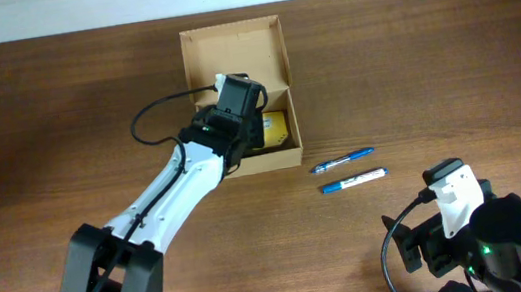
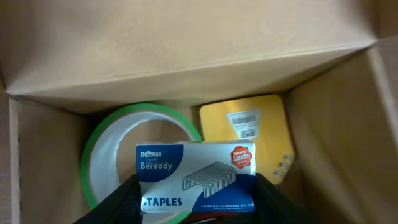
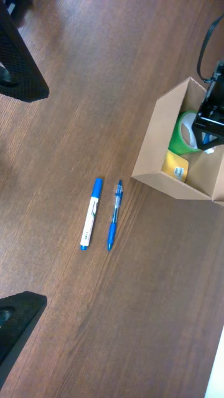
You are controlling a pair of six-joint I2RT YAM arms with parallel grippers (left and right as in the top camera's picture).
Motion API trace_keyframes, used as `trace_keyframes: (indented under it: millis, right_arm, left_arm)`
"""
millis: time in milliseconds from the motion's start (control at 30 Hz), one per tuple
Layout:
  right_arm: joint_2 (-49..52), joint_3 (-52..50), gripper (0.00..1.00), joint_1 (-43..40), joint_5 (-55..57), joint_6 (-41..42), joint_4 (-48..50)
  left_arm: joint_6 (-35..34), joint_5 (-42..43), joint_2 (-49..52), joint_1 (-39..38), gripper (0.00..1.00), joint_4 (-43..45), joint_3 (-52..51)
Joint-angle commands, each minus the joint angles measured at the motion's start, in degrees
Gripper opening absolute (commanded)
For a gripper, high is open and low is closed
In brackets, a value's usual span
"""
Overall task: Pack container
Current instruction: 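Carry the staples box with the left gripper into the box and release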
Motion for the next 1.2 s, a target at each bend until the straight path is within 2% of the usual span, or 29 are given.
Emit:
trace_keyframes:
  millis: [0, 200, 667, 767, 833, 1167]
  right_arm:
    - [-0.4, -0.1, 0.99, 0.3, 1.1, -0.4, 0.2]
    - [-0.4, -0.1, 0.99, 0.3, 1.1, -0.4, 0.2]
    - [-0.4, -0.1, 0.99, 0.3, 1.1, -0.4, 0.2]
    - [-0.4, -0.1, 0.99, 0.3, 1.1, -0.4, 0.2]
    - [-0.4, -0.1, 0.99, 0.3, 1.1, -0.4, 0.2]
    - [-0.4, -0.1, 0.99, 0.3, 1.1, -0.4, 0.2]
  left_arm:
    - [0.7, 0.4, 0.7, 2.6, 0.49, -0.2, 1.4]
    - [0.7, 3.4, 0.7, 4.7, 0.49, -0.7, 1.4]
    - [0.7, 3.4, 1.3, 4.7, 0.49, -3.8, 1.4]
    - [0.7, 3.4, 1.7, 4.7, 0.65, -3.8, 1.4]
    - [0.7, 3.4, 1.7, 4.7, 0.70, -3.8, 1.4]
    - [0.7, 3.8, 1.0, 4.3, 0.73, -3.9, 1.5]
